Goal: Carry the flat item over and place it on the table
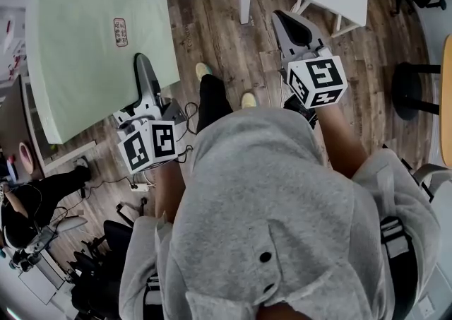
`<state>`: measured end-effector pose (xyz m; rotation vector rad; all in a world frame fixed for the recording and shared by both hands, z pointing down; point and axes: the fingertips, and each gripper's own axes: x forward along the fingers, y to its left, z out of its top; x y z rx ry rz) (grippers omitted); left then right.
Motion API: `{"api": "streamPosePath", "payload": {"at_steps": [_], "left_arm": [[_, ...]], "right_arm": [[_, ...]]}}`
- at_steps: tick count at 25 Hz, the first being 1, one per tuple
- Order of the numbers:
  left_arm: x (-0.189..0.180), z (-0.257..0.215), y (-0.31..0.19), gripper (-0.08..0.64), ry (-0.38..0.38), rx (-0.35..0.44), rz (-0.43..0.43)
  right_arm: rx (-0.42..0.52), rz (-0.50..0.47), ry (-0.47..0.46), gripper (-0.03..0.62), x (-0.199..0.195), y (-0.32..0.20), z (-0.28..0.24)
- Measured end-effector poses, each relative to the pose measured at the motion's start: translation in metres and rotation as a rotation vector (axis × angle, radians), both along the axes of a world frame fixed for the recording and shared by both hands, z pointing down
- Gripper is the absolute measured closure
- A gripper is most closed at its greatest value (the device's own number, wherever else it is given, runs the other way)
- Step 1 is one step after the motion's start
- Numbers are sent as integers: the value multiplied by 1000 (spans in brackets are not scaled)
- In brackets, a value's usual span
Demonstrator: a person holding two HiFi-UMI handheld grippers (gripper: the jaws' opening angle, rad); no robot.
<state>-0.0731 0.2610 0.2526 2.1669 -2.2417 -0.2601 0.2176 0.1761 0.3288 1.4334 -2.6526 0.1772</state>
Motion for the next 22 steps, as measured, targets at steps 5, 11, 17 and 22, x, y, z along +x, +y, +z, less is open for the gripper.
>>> {"api": "streamPosePath", "payload": {"at_steps": [5, 11, 17, 22], "left_arm": [[-10, 0, -12, 285, 7, 1, -10], [-22, 0, -29, 285, 19, -1, -8], [-34, 1, -55, 285, 16, -4, -1], [-53, 5, -77, 285, 10, -3, -14]], "right_arm": [[-5, -12, 4, 565, -13, -10, 5], [-16, -27, 4, 565, -30, -22, 9], [-23, -23, 13, 565, -43, -50, 10], [-20, -33, 11, 565, -60, -74, 13]]}}
